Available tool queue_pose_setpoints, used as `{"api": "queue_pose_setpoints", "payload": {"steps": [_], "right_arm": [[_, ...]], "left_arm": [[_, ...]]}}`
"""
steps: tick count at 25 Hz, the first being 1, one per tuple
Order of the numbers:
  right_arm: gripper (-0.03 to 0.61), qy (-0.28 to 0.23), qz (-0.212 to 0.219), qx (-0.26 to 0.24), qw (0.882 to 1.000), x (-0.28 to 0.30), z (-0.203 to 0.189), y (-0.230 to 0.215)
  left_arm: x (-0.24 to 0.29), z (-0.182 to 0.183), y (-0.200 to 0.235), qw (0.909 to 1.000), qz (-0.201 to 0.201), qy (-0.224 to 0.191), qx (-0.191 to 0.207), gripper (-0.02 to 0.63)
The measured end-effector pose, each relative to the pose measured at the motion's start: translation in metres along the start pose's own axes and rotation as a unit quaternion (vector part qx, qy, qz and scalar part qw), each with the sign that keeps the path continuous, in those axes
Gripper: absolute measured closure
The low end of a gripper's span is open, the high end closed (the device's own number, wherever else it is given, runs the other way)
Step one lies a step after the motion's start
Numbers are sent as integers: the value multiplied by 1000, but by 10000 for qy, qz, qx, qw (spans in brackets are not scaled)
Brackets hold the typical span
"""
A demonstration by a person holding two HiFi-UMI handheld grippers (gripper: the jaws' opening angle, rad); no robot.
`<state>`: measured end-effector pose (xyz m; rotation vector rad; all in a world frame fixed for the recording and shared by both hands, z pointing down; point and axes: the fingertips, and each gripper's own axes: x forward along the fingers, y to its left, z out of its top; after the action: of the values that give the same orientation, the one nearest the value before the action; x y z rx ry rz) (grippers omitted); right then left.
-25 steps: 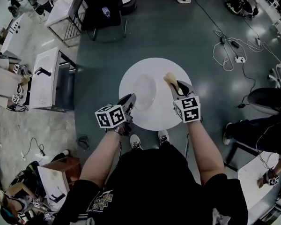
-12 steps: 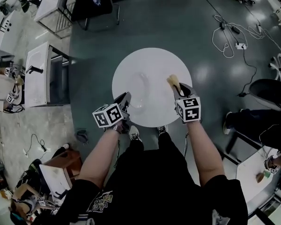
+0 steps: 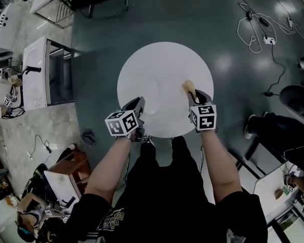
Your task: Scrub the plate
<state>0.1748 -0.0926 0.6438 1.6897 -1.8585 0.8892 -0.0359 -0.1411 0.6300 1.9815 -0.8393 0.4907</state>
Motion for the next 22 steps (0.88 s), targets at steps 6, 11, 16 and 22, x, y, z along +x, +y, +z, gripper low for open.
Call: {"api": "queue_pose_setpoints", "payload": {"steps": [6, 11, 16, 22], "right_arm": [[482, 244, 12, 159, 9996, 32, -19, -2], [482, 364, 15, 203, 9991, 44, -29, -4], [482, 379, -11, 213, 9991, 51, -31, -7], [482, 367, -38, 151, 9992, 52, -31, -5]], "left_arm": [[27, -10, 12, 9996, 128, 187, 156, 592], [36, -12, 18, 9995, 188, 202, 129, 592], [42, -10, 23, 9994, 275, 168, 146, 592], [43, -13, 33, 9987, 441, 160, 199, 590]]}}
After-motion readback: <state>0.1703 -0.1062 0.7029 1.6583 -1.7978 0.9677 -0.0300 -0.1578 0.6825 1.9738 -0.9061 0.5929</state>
